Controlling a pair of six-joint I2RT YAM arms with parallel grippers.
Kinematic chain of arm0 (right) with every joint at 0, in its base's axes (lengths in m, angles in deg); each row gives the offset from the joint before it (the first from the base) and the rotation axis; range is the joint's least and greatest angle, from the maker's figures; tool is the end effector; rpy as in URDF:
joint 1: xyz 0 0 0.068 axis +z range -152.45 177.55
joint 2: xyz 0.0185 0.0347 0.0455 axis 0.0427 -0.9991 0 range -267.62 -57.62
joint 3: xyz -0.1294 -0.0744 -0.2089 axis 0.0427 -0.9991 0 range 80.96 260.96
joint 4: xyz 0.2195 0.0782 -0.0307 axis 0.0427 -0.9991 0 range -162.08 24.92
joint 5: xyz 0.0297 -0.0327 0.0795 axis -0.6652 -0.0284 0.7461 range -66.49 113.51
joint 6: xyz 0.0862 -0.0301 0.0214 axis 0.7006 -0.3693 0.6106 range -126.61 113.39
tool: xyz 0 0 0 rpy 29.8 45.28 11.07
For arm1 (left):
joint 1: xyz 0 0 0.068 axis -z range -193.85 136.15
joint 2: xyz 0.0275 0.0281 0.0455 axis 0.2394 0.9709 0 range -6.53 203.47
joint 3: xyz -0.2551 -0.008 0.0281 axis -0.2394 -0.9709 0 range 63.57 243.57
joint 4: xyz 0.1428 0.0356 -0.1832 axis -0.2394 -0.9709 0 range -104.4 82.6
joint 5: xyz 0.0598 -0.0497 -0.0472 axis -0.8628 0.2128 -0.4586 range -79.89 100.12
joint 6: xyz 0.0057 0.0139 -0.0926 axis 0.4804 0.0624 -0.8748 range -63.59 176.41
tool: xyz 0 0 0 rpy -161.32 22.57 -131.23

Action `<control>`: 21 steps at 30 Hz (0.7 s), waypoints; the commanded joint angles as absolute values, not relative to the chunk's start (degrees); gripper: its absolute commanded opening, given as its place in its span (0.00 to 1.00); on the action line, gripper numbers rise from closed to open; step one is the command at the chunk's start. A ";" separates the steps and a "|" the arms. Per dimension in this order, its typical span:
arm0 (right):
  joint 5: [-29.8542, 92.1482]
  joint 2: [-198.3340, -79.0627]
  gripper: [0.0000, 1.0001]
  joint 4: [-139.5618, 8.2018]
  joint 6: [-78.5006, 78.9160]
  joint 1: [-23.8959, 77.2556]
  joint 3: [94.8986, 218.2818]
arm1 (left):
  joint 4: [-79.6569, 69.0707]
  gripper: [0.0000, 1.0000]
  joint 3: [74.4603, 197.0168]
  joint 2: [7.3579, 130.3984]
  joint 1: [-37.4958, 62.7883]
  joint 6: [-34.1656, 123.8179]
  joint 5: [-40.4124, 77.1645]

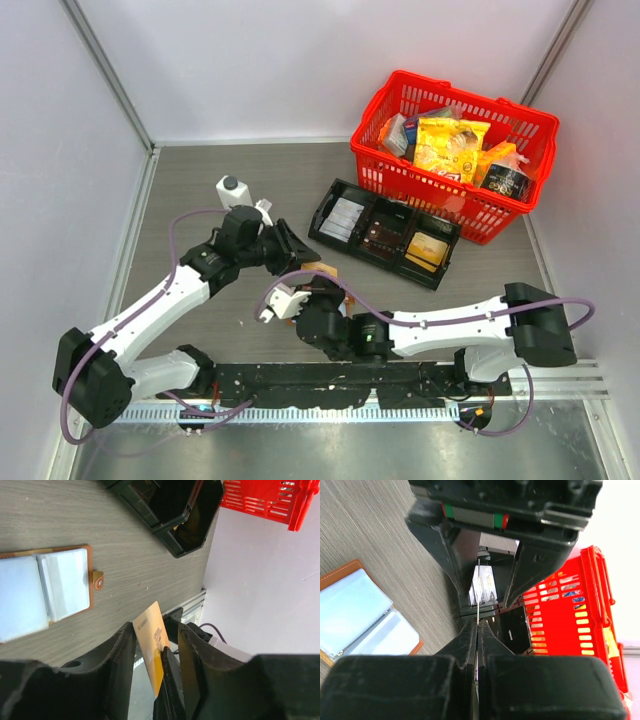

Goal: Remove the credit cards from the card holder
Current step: Place the credit card in the storage box.

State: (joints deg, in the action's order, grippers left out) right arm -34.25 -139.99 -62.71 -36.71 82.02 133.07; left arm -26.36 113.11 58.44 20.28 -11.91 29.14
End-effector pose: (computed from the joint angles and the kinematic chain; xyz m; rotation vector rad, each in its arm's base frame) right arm 0.1012 0.3014 0.2456 -1.1552 1.4311 -0.3762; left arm 0.2055 -0.1728 0.2509 -0.5179 2.4280 -1.2763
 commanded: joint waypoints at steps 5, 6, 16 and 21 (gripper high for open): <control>-38.90 -141.20 0.01 -49.98 -45.27 83.69 133.35 | -19.10 0.00 110.07 55.44 20.25 -12.85 30.16; -38.11 -141.11 0.01 -48.92 -45.54 83.69 133.08 | -18.48 0.00 109.63 55.35 20.16 -12.94 29.37; -19.51 -134.37 0.53 -79.66 -15.52 76.94 141.60 | -4.24 0.00 101.11 52.71 20.25 -9.96 23.83; -1.59 -125.31 0.63 -81.08 -2.84 67.02 139.50 | 2.52 0.00 97.24 51.13 20.16 -7.32 20.75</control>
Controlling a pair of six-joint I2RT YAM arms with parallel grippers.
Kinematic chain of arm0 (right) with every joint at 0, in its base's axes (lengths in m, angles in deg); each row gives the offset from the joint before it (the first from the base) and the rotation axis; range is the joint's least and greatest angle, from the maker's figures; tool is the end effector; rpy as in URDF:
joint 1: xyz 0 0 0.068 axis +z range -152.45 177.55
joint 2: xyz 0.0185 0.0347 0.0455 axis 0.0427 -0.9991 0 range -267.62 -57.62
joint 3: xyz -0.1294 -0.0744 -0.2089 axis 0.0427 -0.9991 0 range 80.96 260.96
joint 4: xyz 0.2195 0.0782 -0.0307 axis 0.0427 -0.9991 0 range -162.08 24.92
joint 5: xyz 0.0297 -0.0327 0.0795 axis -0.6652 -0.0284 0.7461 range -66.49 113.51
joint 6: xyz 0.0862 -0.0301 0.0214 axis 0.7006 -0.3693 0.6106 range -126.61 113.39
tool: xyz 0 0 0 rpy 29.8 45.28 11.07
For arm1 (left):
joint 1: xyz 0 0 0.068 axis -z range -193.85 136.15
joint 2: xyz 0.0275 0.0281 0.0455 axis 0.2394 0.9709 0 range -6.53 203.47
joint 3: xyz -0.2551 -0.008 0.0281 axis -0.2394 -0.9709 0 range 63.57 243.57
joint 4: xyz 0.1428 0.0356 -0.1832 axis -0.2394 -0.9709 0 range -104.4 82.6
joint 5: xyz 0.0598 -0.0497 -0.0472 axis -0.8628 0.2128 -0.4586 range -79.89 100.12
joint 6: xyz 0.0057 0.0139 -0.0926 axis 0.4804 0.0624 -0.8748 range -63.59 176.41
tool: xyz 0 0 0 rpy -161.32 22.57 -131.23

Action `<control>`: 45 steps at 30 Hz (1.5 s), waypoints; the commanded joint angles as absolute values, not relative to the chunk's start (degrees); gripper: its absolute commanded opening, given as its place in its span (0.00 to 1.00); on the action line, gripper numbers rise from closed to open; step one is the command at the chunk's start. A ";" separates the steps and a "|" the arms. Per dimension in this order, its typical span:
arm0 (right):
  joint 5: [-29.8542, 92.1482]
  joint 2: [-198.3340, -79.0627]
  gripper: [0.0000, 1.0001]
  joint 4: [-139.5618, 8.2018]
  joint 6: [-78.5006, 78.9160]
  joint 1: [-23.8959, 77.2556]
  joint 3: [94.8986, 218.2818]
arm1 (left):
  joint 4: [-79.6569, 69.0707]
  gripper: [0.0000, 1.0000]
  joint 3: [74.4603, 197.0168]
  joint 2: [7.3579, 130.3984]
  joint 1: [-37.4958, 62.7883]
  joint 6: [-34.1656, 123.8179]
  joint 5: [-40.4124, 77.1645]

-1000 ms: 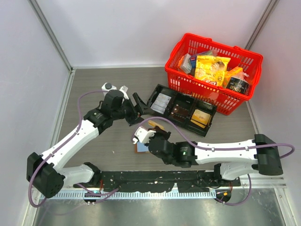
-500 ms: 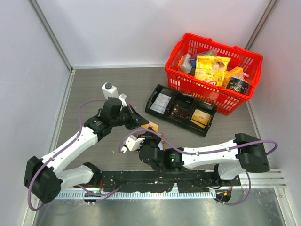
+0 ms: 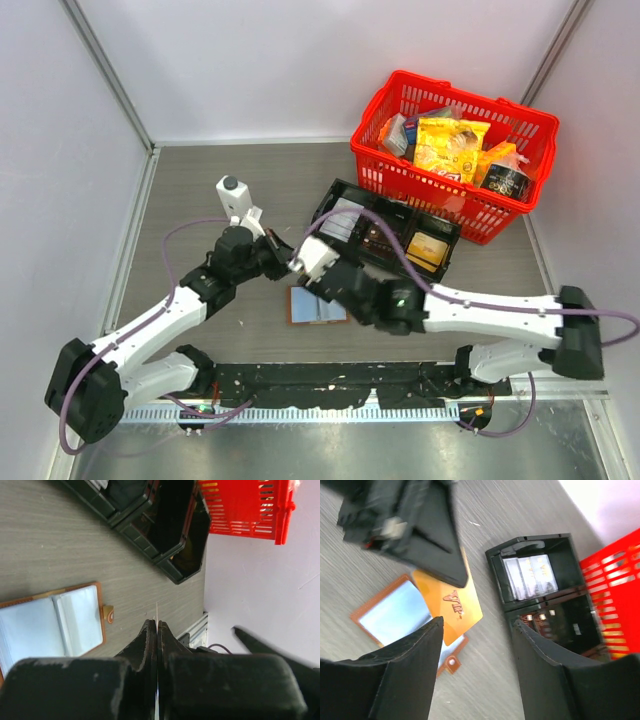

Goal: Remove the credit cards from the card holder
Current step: Place the credit card in the storage box.

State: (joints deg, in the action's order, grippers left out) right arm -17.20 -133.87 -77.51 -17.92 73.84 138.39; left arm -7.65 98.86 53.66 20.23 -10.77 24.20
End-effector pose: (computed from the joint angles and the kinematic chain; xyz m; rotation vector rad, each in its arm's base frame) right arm 0.1257 0.2818 0.2690 -1.0466 1.6747 -0.0204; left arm 0.2037 -0.1629 0.2250 -0.4761 2.2286 -1.2938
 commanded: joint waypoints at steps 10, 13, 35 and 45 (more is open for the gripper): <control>25.06 -109.39 0.69 -59.75 29.21 44.95 121.05 | 18.26 0.00 89.15 46.48 20.25 -7.14 21.45; 32.09 -108.86 0.69 -45.46 37.76 41.16 112.81 | 21.69 0.00 87.74 45.16 20.16 -7.75 21.63; 41.52 -119.66 0.46 -18.94 49.99 38.33 105.21 | 32.23 0.00 86.07 47.43 20.42 -14.52 26.81; 41.35 -116.51 0.01 -29.02 47.10 37.90 106.79 | 32.87 0.26 85.45 49.11 20.34 -12.51 27.61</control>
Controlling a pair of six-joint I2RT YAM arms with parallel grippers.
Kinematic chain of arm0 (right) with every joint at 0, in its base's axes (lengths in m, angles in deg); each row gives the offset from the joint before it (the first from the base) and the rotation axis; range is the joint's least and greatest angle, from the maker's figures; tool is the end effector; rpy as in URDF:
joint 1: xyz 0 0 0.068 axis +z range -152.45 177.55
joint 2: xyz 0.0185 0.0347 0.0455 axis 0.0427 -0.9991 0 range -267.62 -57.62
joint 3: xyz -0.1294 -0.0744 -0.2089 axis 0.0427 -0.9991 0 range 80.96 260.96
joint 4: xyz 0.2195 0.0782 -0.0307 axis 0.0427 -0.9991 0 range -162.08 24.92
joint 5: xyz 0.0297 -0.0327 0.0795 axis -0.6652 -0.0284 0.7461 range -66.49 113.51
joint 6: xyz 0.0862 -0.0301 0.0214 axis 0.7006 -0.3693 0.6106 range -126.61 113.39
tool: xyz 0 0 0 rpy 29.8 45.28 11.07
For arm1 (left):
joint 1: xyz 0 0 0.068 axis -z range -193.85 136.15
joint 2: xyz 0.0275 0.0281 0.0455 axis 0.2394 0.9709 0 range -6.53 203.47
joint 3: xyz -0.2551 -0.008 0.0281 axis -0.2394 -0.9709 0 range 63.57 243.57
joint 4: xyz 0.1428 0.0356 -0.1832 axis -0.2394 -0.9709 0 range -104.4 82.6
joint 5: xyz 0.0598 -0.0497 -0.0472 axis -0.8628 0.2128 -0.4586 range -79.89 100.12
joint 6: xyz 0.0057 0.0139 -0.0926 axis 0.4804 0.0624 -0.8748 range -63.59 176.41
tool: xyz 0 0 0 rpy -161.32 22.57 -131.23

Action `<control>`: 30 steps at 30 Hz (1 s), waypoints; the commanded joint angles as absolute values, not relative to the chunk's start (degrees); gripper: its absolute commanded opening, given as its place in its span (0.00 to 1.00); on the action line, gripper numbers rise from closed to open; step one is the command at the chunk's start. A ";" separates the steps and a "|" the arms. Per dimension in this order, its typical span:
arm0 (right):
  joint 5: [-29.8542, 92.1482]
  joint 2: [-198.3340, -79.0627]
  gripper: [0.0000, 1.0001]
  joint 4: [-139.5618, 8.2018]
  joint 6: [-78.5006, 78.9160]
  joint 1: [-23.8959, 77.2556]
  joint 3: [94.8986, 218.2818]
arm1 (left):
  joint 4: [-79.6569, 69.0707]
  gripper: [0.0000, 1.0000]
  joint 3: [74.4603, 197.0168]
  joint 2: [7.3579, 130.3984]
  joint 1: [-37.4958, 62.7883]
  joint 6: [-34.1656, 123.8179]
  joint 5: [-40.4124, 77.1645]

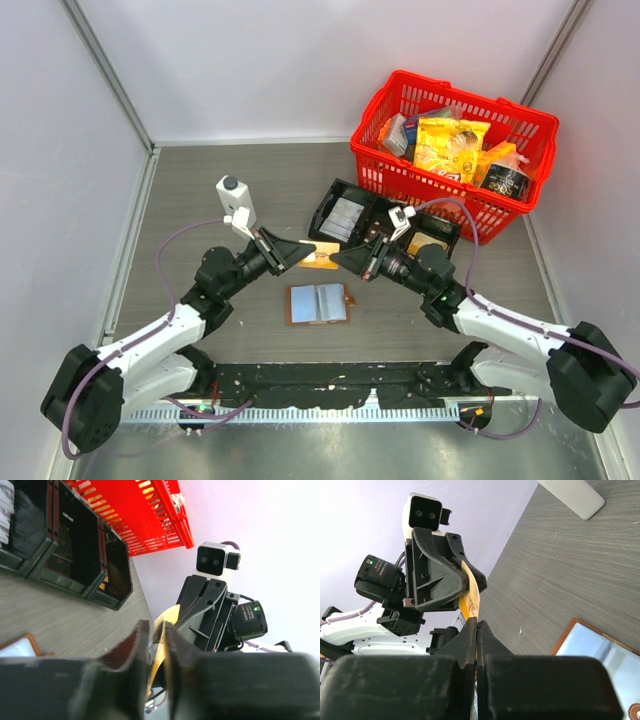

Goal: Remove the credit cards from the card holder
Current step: Place the credit card in the storage box.

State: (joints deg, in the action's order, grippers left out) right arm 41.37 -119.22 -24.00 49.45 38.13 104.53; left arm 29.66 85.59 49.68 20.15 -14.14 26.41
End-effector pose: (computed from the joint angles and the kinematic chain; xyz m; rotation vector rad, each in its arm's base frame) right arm 0.1839 0.1915 0.2531 -0.0509 1.7446 1.5363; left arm 0.1941 -0.1598 0.2548 -0.2997 1.7516 -1.6153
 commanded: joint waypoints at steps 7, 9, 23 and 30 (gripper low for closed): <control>35.99 -104.57 0.01 -60.30 38.67 33.07 112.23 | 4.78 0.71 93.43 42.17 19.98 4.09 18.13; 33.54 -102.37 0.01 -71.20 35.77 30.78 115.13 | -4.80 0.81 98.08 40.59 19.72 9.10 12.95; 24.39 -109.03 0.01 -107.98 18.36 7.07 134.13 | -32.01 0.99 117.27 41.99 13.48 34.16 4.14; 26.84 -116.23 0.01 -100.60 16.86 -0.86 133.26 | -33.85 1.00 116.22 39.97 13.39 36.10 0.28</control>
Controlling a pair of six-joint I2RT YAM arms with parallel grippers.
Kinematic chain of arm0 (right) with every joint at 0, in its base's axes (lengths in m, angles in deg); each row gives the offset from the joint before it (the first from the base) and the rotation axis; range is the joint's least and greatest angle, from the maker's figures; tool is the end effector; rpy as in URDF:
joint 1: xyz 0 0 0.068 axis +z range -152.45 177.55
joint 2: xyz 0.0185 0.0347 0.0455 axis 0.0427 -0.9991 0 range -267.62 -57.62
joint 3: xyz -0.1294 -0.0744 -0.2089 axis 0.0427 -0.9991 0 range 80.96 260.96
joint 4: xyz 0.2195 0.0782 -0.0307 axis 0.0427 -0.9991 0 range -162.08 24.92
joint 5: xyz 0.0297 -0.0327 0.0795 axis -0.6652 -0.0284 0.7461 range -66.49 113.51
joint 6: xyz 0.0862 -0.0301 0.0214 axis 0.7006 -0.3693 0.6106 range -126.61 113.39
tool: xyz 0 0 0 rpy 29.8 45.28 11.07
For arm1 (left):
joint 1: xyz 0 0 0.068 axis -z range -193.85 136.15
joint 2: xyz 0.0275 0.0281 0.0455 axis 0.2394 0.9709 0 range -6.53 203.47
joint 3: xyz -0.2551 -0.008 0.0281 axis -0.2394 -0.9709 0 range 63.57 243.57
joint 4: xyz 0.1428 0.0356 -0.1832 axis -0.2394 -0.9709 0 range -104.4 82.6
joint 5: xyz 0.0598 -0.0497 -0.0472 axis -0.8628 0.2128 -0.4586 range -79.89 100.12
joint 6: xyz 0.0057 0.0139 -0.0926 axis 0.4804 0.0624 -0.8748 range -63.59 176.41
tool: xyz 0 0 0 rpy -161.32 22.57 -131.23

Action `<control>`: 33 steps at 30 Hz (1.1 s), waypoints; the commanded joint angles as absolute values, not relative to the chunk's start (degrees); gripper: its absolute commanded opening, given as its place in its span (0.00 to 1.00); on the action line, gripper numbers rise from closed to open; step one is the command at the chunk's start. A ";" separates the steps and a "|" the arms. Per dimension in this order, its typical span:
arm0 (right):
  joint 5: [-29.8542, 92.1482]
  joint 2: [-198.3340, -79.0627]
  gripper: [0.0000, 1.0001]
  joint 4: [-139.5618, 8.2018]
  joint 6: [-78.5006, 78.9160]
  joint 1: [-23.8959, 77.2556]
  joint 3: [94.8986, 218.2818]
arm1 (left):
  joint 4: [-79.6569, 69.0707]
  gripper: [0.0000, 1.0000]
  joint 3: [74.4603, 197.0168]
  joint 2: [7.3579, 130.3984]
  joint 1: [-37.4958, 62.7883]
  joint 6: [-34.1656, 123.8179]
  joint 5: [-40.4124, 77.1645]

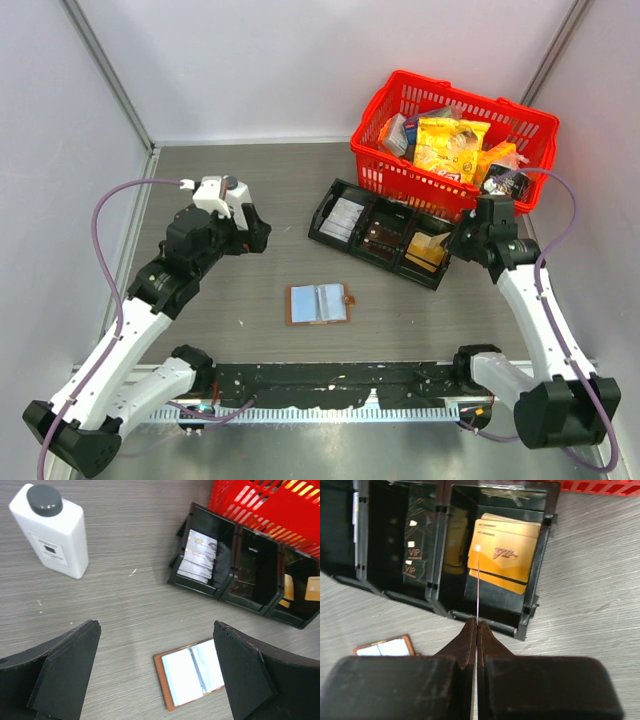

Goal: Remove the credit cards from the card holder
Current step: Place the credit card in the storage box.

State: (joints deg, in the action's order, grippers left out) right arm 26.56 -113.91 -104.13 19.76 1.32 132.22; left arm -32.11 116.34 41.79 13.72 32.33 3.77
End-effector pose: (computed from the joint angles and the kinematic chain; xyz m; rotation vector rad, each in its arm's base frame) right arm 0.2168 0.0187 0.2498 0.4366 2.3207 0.3208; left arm 0.1949 -0.0914 0.3201 -0.0157 1.9539 -0.4953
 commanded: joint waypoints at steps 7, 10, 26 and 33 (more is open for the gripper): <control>30.35 -120.28 0.01 -86.19 19.32 -1.57 127.98 | -33.68 1.00 116.04 39.88 13.39 36.45 0.01; 31.50 -122.74 0.01 -82.76 19.85 -1.66 126.84 | -33.76 1.00 116.13 39.88 13.31 36.63 -0.61; 36.08 -131.36 0.13 -77.74 23.45 -3.59 124.03 | -32.62 1.00 115.34 40.49 13.31 36.37 1.41; 26.86 -129.69 0.41 -82.04 23.63 -3.59 123.23 | -32.53 1.00 115.07 40.49 13.39 36.45 1.85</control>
State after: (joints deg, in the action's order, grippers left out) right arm 33.79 -131.83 -80.59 23.30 -3.33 123.33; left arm -34.25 115.36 40.76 13.72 35.85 1.14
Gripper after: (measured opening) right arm 0.342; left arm 0.994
